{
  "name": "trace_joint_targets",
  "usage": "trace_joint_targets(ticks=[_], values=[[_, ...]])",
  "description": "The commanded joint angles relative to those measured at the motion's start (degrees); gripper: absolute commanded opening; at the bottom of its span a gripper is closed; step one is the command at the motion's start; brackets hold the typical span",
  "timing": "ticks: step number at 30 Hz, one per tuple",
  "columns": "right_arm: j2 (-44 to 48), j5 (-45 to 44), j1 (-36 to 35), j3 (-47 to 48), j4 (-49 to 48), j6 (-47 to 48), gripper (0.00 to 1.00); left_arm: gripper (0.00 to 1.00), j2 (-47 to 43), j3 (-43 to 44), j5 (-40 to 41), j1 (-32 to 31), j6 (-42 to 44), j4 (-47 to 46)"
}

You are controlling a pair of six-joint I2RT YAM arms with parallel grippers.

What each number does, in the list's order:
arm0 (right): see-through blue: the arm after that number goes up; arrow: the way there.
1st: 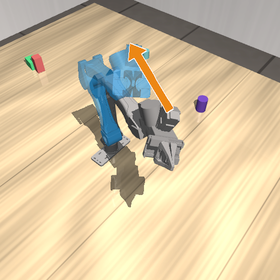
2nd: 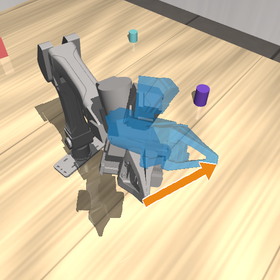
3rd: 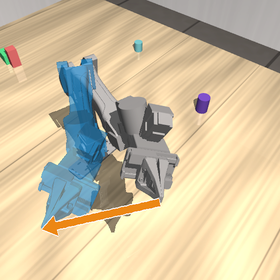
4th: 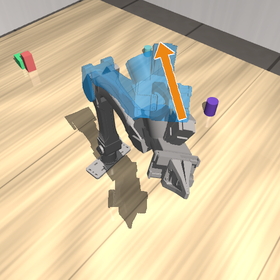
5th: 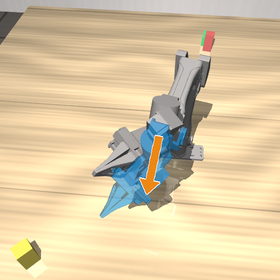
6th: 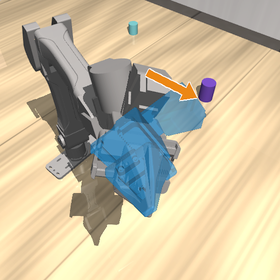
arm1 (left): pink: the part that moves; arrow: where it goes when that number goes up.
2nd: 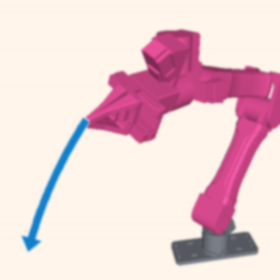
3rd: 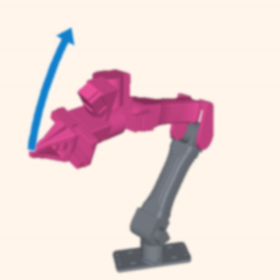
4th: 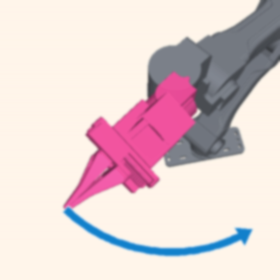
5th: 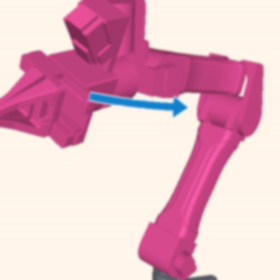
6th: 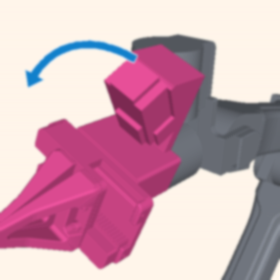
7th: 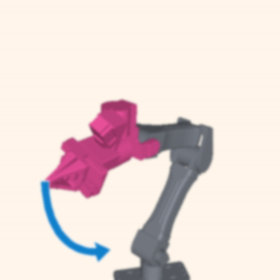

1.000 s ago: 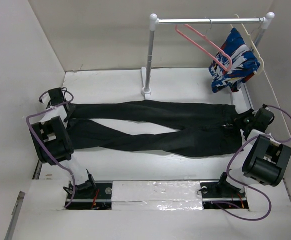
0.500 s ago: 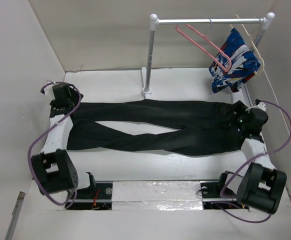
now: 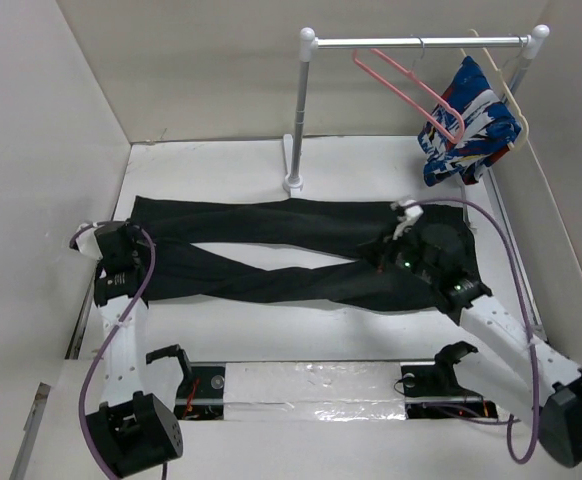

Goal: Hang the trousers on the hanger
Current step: Flatten out the trousers at the center of the board.

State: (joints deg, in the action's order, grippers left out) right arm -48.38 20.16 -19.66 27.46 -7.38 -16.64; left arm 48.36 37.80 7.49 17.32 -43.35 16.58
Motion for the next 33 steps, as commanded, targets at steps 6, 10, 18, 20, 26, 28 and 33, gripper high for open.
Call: trace_joint_targets(ticks=[6,10,18,20,26,28,33], values=[[-11.4,-5.7,-18.9,14.9,2.0,10.9,0.25,0.38,3.1,0.7,-2.7,1.6,-4.9,14.1],[-13.5,-10.1,-20.3,14.7,1.6,11.6,0.28,0.43,6.4,-0.9,-1.6,1.6,-8.6,16.3],[-10.9,-10.1,-19.2,10.9,-0.2,10.0,0.28,0.43,16.7,-4.3,3.1,1.6,-14.7,12.7],[-10.2,-10.0,-18.7,10.4,-0.4,9.9,0.28,0.38,20.5,-4.5,4.7,1.6,-15.9,11.3],[-10.5,-8.8,-19.2,9.4,-1.9,9.7,0.29,0.00,22.3,-0.8,10.5,1.6,-17.8,9.7],[-11.1,-9.2,-19.2,9.8,-1.3,10.2,0.29,0.00,20.2,0.5,12.3,1.6,-17.2,10.8],[-11.4,-9.9,-19.2,9.6,-1.9,10.1,0.29,0.00,3.7,5.1,12.6,1.6,-11.2,12.8]])
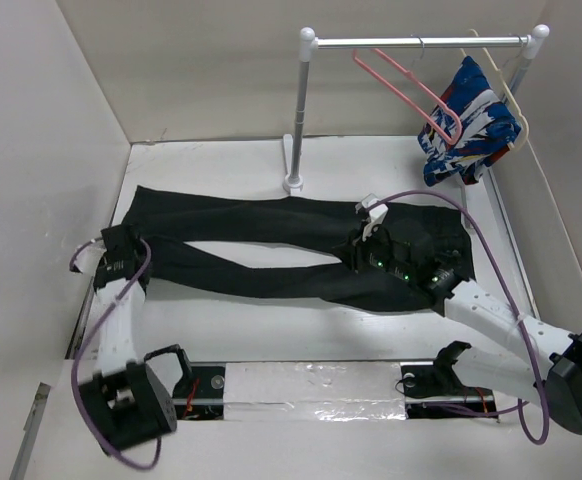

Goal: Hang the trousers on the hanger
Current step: Flatten out the trousers at the center of the board.

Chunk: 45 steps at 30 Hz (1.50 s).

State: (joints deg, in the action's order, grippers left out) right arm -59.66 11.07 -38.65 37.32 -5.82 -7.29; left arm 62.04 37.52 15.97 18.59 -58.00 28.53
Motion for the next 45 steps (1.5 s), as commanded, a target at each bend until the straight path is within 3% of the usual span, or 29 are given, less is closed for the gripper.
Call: trace_joint_targets(ticks=[1,2,5,9,21,24,25,26,27,32,34,35,39,40,44,45], values=[[-0.2,-0.7,-0.2,-0.1,-3.4,0.7,0.29,0.00,-13.0,6.1,3.1,0.3,4.8,0.9],[-0.4,-0.6,-0.2,-0.1,-3.4,0.8,0.30,0.00,-19.3,7.6,2.6,0.3,6.1,0.8],[-0.8,-0.6,-0.2,0.3,-3.0,1.0,0.30,0.00,-26.7,12.1,-0.2,0.3,10.7,1.2],[-1.2,-1.2,0.3,0.3,-2.8,0.9,0.30,0.00,-22.5,14.7,-3.4,-0.7,12.6,6.7],[-0.9,-2.9,2.7,-0.2,-1.2,0.6,0.30,0.00,-6.9,12.7,-3.4,0.9,13.9,0.0],[-0.6,-4.2,4.0,-0.4,-0.6,0.3,0.23,0.00,-3.3,13.9,-1.6,2.0,14.9,-1.3],[-0.5,-4.7,4.0,-0.5,-0.4,-0.1,0.17,0.00,-2.3,14.2,-0.1,2.0,15.1,-1.8],[-0.3,-5.0,4.7,-0.5,0.0,-0.2,0.03,0.00,-0.2,14.3,0.2,2.0,15.5,-2.6],[0.0,-6.1,5.8,-0.6,0.6,-0.4,0.00,0.00,1.1,14.6,0.1,2.7,16.1,-4.0],[3.2,-8.4,12.4,-3.5,1.9,-3.5,0.00,0.00,8.7,17.1,0.1,4.0,16.3,-6.0],[4.5,-8.2,16.4,-5.1,1.4,-4.9,0.10,0.00,10.5,18.9,-0.1,4.0,16.5,-6.9],[5.5,-8.3,17.8,-6.8,0.8,-5.3,0.23,0.00,12.6,20.0,0.1,4.0,16.5,-7.0],[6.0,-3.7,23.8,-9.1,-1.9,-6.6,0.41,0.00,19.8,25.1,0.5,4.0,16.4,-6.4],[5.9,-3.7,24.4,-9.1,-1.8,-6.9,0.46,0.07,21.5,25.9,-0.1,4.0,16.9,-6.4],[5.5,-5.4,28.5,-8.4,1.3,-7.5,0.67,0.15,33.5,32.5,-1.1,3.5,19.4,-2.8],[5.7,-5.4,29.4,-8.6,1.3,-7.7,0.68,0.16,34.8,35.0,-1.0,3.5,19.9,-1.3]])
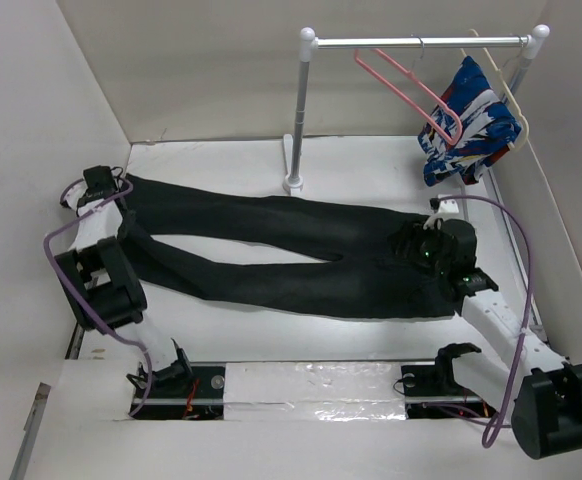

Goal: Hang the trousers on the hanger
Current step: Flatten out the trousers at the center of the board.

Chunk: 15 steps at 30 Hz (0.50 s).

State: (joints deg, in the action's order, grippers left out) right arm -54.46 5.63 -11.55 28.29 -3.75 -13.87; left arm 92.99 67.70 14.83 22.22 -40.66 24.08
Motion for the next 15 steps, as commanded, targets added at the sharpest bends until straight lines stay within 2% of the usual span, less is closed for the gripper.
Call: trace_joint_targets(ticks=[1,4,7,9,14,15], values=[[1.0,0.6,3.2,-0.1,-0.9,-1.3,0.68,0.18,4.6,5.6,0.2,-0.8,2.9,3.3],[1.4,2.8,5.0,-1.0,-2.1,-1.4,0.72,0.27,3.7,5.3,-0.4,-2.2,4.1,1.9],[1.4,5.5,5.0,-1.0,-2.8,-1.2,0.72,0.27,-0.7,2.4,-2.0,-2.7,4.1,0.1],[2.1,5.5,5.0,-1.7,-3.3,-1.2,0.69,0.27,-5.5,-1.8,-2.2,-2.7,3.9,-1.7],[3.2,6.9,5.0,-3.2,-5.6,-1.6,0.65,0.28,-15.4,-8.7,-2.3,-0.1,3.1,-3.7],[3.4,7.0,5.0,-3.2,-5.5,-1.6,0.65,0.37,-16.7,-10.4,-2.0,-0.1,2.7,-3.8]])
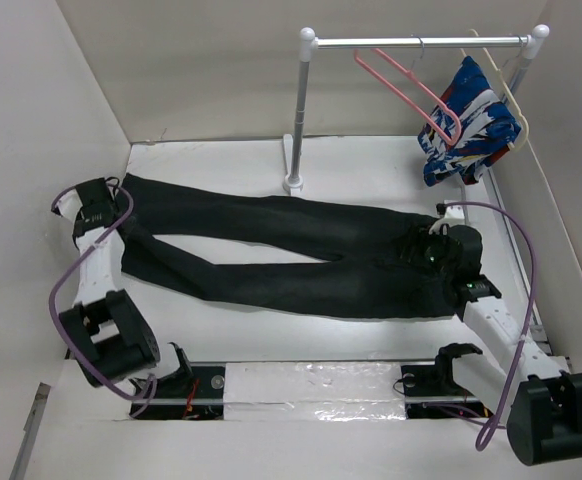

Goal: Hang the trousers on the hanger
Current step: Flatten out the trousers at the center of the board.

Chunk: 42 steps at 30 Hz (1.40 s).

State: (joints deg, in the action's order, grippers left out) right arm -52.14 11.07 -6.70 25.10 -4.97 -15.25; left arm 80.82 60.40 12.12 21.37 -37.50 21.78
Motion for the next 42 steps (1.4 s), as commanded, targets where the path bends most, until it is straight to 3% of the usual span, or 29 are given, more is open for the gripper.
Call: trace_joint_targets(ticks=[1,4,5,6,7,8,10,15,17,19,22,32,42], values=[[1.2,1.8,0.2,0.0,-4.2,0.0,0.65,0.54,-5.6,-3.8,0.5,0.8,-0.6,-1.6],[2.0,1.9,-0.9,-0.2,-4.6,0.0,0.63,0.59,-8.4,-6.3,-2.9,1.8,-0.9,-1.5],[2.2,1.8,-1.5,-0.3,-4.7,0.0,0.50,0.57,-8.9,-7.0,-3.7,2.4,-0.8,-1.4],[2.4,1.9,-1.5,-0.3,-4.6,0.2,0.38,0.51,-8.9,-8.4,-4.1,3.0,-1.4,-1.0],[2.8,2.0,-2.2,-0.3,-4.7,0.5,0.28,0.27,-8.9,-9.5,-5.8,4.1,-1.5,-1.3],[3.0,1.9,-2.2,-0.2,-4.5,0.5,0.11,0.16,-8.6,-10.7,-7.4,5.1,-1.5,-2.2],[3.0,1.9,-2.9,-0.1,-4.4,0.8,0.00,0.00,-7.3,-13.7,-13.4,9.4,-1.8,-4.9],[1.3,2.1,-4.0,1.3,-3.0,2.0,0.00,0.00,-0.1,-15.4,-20.4,15.7,-1.9,-9.1],[0.9,2.4,-4.5,1.4,-3.1,2.3,0.01,0.10,2.1,-15.1,-24.2,18.0,-2.0,-10.4],[0.3,4.0,-4.6,1.4,-4.4,2.7,0.03,0.19,2.5,-14.6,-26.3,18.0,-2.1,-12.7],[-1.6,3.9,-7.0,1.9,-5.1,3.5,0.05,0.24,3.6,-13.5,-27.2,18.0,-2.2,-14.7],[-6.7,2.2,-10.6,3.9,-6.0,4.9,0.06,0.25,9.8,-10.5,-33.5,17.5,-1.9,-18.0],[-9.6,4.5,-11.7,5.0,-6.5,5.7,0.05,0.34,4.4,-13.5,-34.0,12.6,-1.6,-21.4]])
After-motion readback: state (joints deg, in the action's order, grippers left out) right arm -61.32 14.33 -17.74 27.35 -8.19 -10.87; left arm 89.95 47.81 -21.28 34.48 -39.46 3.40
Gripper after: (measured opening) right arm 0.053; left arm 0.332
